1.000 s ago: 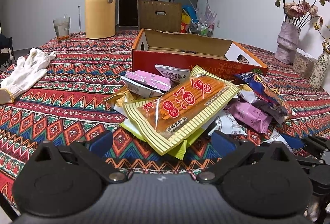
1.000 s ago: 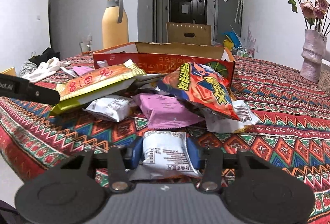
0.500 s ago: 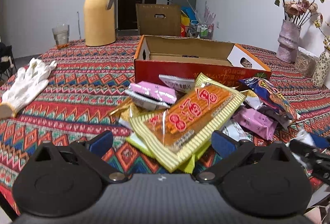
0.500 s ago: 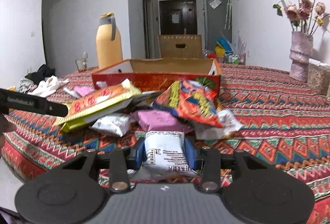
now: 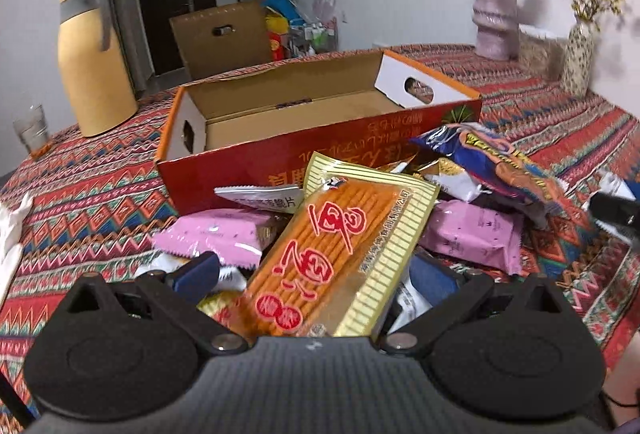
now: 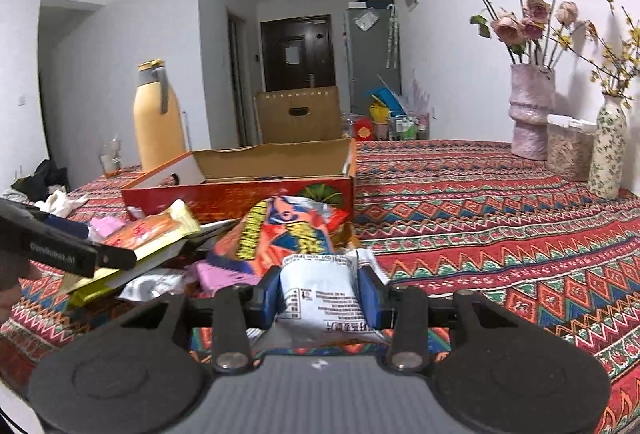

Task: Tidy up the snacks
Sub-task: 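Grasp the orange stick-snack packet with the left gripper while the right holds the white packet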

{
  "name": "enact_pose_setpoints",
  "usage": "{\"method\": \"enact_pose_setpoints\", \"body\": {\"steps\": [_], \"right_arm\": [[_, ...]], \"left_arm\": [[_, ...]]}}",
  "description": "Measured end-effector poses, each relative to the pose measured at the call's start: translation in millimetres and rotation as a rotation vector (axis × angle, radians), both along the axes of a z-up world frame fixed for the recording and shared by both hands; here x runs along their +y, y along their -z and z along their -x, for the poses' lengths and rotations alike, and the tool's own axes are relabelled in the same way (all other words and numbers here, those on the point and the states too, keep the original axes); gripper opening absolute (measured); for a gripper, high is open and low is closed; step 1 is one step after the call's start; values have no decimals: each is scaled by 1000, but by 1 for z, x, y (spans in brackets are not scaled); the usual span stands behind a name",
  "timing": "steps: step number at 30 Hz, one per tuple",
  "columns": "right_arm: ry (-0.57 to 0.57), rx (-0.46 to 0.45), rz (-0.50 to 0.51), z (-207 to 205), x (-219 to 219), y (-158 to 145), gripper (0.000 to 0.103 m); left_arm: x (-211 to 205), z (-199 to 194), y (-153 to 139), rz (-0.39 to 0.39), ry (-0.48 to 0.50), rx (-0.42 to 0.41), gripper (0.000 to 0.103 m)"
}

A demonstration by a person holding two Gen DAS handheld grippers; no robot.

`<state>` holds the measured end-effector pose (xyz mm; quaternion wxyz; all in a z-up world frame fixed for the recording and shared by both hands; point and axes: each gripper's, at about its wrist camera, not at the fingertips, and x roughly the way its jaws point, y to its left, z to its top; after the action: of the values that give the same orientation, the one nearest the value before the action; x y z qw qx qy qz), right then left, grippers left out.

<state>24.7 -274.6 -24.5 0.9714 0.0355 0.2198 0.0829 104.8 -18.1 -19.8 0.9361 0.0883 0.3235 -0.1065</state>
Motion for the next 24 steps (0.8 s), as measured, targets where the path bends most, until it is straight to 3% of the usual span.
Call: {"method": "enact_pose_setpoints", "body": {"steps": [5, 7, 14, 19, 24], "right_arm": [[7, 15, -8, -8, -3, 5, 40], [4, 21, -10, -10, -3, 7, 40], [-5, 30, -19, -13, -2, 11, 41], [-13, 25, -24, -12, -1, 11, 41], [-13, 8, -23, -6, -1, 8, 41]], "left_arm": [[9, -16, 3, 76, 30, 56, 92], [15, -19, 2, 134, 47, 88, 75], [31, -13, 2, 243, 34, 133, 54], [32, -4, -4, 258, 6, 103, 38], [27, 9, -10, 241, -14, 60, 35]]}}
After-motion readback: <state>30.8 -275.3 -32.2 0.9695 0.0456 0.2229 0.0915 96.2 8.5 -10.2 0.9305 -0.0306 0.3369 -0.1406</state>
